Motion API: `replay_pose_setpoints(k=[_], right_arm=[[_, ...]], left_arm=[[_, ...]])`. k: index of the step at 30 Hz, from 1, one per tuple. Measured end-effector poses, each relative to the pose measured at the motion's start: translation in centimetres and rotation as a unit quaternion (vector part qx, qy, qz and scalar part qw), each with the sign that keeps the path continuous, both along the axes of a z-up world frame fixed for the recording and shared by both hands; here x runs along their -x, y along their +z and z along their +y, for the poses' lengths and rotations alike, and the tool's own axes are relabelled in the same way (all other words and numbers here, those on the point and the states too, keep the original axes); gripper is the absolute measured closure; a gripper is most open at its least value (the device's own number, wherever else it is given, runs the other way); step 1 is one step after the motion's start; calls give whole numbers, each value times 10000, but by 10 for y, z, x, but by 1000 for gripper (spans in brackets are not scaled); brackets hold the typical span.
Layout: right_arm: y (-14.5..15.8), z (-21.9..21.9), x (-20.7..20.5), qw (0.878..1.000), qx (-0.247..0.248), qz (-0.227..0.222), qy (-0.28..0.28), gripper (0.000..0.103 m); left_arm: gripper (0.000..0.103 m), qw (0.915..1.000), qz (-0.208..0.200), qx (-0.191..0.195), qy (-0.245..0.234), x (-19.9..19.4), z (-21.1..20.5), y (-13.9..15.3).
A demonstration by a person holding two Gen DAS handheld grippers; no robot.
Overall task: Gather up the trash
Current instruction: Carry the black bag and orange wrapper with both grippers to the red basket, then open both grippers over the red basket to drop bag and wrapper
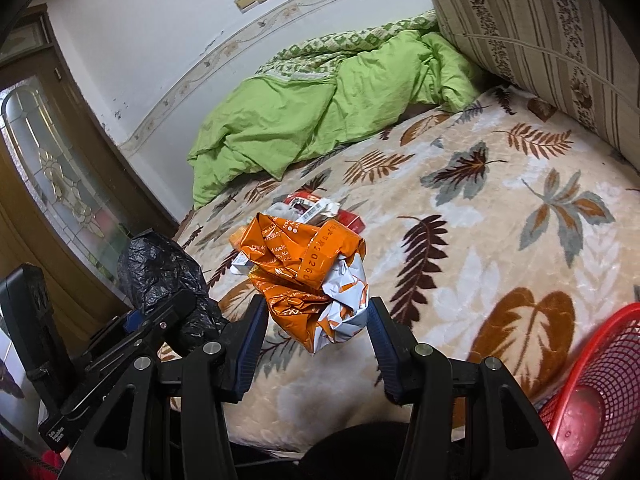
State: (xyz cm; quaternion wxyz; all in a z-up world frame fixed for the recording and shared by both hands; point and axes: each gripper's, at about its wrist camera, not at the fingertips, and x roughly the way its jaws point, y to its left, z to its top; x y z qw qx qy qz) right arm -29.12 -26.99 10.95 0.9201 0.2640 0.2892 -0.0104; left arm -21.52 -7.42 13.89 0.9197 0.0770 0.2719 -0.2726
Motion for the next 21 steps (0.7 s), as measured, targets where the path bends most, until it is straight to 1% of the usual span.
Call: replay_pose_setpoints(k=[4, 11, 16, 21], right_arm=[[5, -8, 9, 9999, 10, -40, -99, 49], [13, -26, 37, 9993, 81, -21, -375, 49], [11, -52, 65, 9968, 59, 81, -792, 49], [8, -87, 98, 9909, -77, 232, -1325, 49]], left_arm=[[64, 9998, -68, 77, -155, 7, -9, 10], [64, 9980, 1, 255, -583, 18, -33, 25], [64, 9947, 175, 360, -944, 23, -54, 31], [64, 9882, 375, 462, -1409, 35, -80, 37]])
